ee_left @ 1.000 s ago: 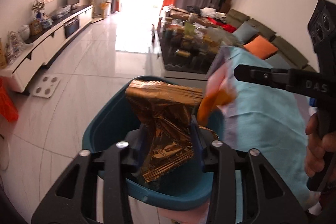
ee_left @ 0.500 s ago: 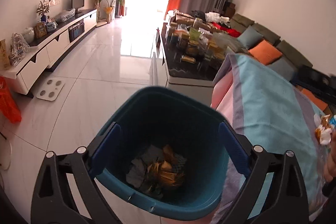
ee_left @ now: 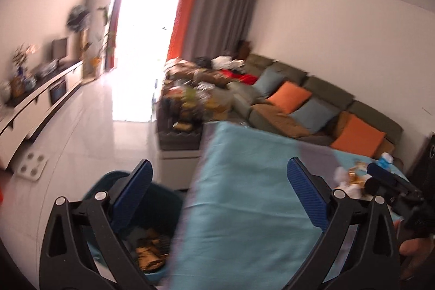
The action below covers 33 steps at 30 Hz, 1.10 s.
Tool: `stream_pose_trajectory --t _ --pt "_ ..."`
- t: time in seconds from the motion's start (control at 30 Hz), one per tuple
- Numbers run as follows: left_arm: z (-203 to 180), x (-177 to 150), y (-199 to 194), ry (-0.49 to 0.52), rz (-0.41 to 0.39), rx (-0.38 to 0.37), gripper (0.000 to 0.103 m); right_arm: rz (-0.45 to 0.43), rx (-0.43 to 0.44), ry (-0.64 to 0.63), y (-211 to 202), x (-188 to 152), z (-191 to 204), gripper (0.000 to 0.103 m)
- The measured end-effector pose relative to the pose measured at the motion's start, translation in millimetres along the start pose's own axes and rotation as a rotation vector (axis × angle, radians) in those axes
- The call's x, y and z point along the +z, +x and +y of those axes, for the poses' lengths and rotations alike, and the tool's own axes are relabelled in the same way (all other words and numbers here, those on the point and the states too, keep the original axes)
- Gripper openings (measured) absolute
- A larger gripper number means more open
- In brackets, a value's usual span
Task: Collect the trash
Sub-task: 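Swing both tools back over the table toward the tissue and paper cup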
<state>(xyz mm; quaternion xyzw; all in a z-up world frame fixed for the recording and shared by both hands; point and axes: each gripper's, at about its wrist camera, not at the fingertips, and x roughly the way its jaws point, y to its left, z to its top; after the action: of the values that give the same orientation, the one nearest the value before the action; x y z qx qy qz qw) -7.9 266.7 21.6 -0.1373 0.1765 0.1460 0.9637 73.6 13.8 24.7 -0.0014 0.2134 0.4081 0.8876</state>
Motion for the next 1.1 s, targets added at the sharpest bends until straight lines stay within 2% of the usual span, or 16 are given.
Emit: stream_pose_trajectory --t 0.03,0.13,0.27,0.33,0.37,0.5,0.7,0.87,0.97,1.0,1.1 --pt "-16.5 -1.8 -0.2 0.033 -0.006 -0.029 0.097 -0.014 -0.039 -0.005 -9.7 -2.6 -5.7 0.096" --pt "-61.0 -10.5 3.0 0.1 -0.013 -0.076 0.097 -0.057 -0.172 -0.002 -45.2 -15.1 -31.8 0.096" --pt "-124.0 -27.5 22.6 0.176 0.04 -0.197 0.097 -0.062 -0.339 0.042 -81.4 -33.8 -69.1 0.096" --pt "-152.0 -37.8 32.1 0.205 0.07 -0.238 0.097 -0.054 -0.42 0.08 -99.3 -44.3 -90.9 0.096" --pt "-168.4 -44.0 38.4 0.221 0.09 -0.284 0.097 -0.048 -0.454 0.094 -105.1 -49.5 -99.3 0.096" --pt "-212.1 -62.5 58.1 0.282 0.131 -0.334 0.097 -0.009 -0.58 0.202 -119.2 -69.2 -140.5 0.096" --pt "-245.2 -87.9 89.1 0.362 0.172 -0.378 0.097 0.053 -0.622 0.303 -106.2 -86.5 -166.5 0.096" --pt "-269.3 -102.9 123.3 0.406 0.254 -0.392 0.097 0.099 -0.632 0.416 -93.4 -94.5 -191.1 0.096" --pt "-279.9 -107.9 147.2 0.387 0.337 -0.413 0.086 0.121 -0.637 0.494 -87.5 -95.9 -204.7 0.096" --pt "-279.5 -109.5 154.1 0.376 0.366 -0.423 0.079 0.131 -0.634 0.519 -84.3 -96.2 -209.1 0.096" --pt "-283.2 -111.6 174.2 0.36 0.42 -0.422 0.066 0.147 -0.612 0.593 -78.0 -99.5 -219.5 0.095"
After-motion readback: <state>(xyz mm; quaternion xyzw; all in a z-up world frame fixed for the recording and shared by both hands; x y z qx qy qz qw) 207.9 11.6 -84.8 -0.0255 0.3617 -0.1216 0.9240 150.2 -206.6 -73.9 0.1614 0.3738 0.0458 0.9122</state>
